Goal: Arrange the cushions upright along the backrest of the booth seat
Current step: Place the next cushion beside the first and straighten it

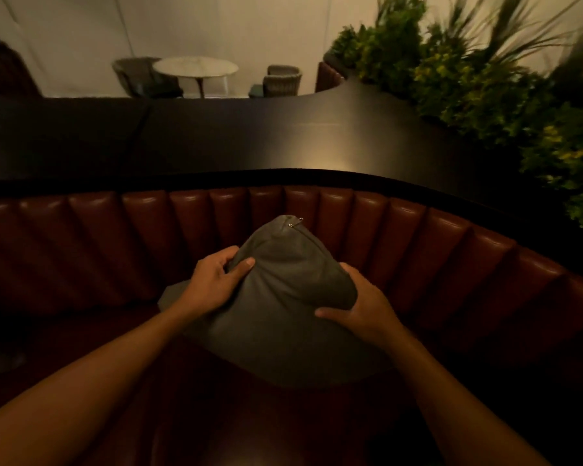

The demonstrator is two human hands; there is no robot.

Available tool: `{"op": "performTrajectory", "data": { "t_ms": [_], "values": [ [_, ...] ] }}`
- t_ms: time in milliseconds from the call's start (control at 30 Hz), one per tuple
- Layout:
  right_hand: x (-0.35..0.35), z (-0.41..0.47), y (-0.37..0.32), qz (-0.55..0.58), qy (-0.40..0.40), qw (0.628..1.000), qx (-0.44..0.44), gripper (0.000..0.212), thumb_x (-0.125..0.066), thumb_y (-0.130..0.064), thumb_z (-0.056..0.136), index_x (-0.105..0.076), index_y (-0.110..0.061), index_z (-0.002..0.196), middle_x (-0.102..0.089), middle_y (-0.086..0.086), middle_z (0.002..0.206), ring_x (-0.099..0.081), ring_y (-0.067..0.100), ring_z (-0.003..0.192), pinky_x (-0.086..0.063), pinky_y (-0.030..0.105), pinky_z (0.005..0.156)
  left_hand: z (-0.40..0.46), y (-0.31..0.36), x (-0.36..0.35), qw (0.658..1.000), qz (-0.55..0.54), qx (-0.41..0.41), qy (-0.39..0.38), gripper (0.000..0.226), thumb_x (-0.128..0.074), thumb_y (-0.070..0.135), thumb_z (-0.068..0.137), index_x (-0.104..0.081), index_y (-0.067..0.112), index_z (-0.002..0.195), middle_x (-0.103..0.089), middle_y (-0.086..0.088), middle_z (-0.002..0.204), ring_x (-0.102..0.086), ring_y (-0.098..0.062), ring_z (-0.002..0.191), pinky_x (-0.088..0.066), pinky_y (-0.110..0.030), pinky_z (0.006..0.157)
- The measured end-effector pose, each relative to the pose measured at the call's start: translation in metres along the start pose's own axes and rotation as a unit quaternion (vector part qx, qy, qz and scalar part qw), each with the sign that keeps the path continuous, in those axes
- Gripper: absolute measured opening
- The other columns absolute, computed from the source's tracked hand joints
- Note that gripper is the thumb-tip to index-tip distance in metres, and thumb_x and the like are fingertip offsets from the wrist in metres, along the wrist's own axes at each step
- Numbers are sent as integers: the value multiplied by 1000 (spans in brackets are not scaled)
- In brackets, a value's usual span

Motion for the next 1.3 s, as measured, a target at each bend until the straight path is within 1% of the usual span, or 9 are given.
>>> {"op": "performTrajectory", "data": {
  "t_ms": [233, 400, 533, 633, 800, 1033, 1100, 1167, 1300],
  "values": [
    [-70, 36, -87, -48, -28, 997, 59, 75, -77, -70, 72, -56, -40, 137, -70, -7, 125, -65, 17, 114, -52, 43, 101, -52, -49, 93, 996, 36, 46, 69, 30, -58, 45, 97, -62, 17, 86, -65, -5, 81, -64, -21, 77, -51, -36, 72],
    [-128, 49, -160, -67, -75, 990, 96, 71, -77, -63, 78, -58, -34, 140, -69, 0, 130, -63, 23, 119, -49, 44, 105, -99, -80, 168, 996, 25, 73, 50, 27, -60, 52, 93, -60, 32, 112, -66, 18, 106, -63, 3, 102, -48, -24, 90],
    [-174, 53, -223, -102, -116, 979, 133, 62, -76, -62, 80, -63, -35, 134, -72, -2, 124, -65, 21, 114, -50, 41, 100, -136, -113, 224, 993, 17, 117, -12, 86, -80, 51, 73, -24, 59, 138, -41, 33, 137, -44, 23, 117, -37, -10, 97],
    [-215, 55, -272, -115, -150, 970, 154, 54, -77, -60, 80, -67, -34, 127, -74, -6, 117, -67, 16, 108, -52, 41, 97, -159, -153, 266, 987, 25, 157, -32, 115, -89, 46, 64, -11, 50, 149, -36, 21, 144, -45, 1, 126, -37, -21, 103],
    [-282, 63, -335, -135, -188, 958, 172, 65, -76, -70, 71, -65, -41, 128, -73, -13, 116, -67, 10, 106, -55, 41, 95, -194, -223, 322, 974, -93, 200, 58, 82, -86, 62, 62, -54, 42, 135, -64, 14, 131, -60, -9, 122, -49, -42, 106],
    [-374, 81, -373, -188, -237, 939, 165, 78, -80, -69, 68, -60, -33, 134, -69, -9, 123, -64, 13, 112, -53, 38, 98, -235, -315, 342, 928, -243, 264, 100, 50, -87, 28, 75, -68, 22, 121, -73, -2, 119, -66, -25, 118, -56, -42, 98],
    [-408, 86, -365, -182, -258, 935, 159, 82, -81, -65, 70, -54, -31, 140, -66, -5, 130, -62, 16, 117, -51, 40, 103, -250, -348, 336, 915, -248, 303, 96, 63, -91, 47, 62, -68, 29, 119, -74, 2, 116, -68, -23, 114, -56, -43, 97],
    [-452, 87, -348, -189, -264, 933, 154, 84, -80, -58, 77, -46, -31, 148, -61, 1, 138, -59, 21, 123, -48, 40, 105, -266, -383, 328, 898, -230, 366, 76, 84, -90, 60, 55, -63, 32, 129, -69, 5, 123, -63, -22, 119, -52, -46, 102],
    [-548, 68, -273, -252, -301, 913, 109, 101, -72, -62, 84, -14, -36, 162, -35, 9, 162, -39, 33, 145, -37, 46, 116, -287, -449, 310, 902, -25, 429, 44, 103, -77, 56, 78, -20, 27, 159, -40, -9, 156, -43, -33, 140, -40, -46, 113]
  ]
}}
Point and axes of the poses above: each hand's wrist, its own z-axis towards the middle knuckle, its own x-axis out of the back of the hand, y = z × x, the point moved 4 cm from there along z, towards the middle knuckle
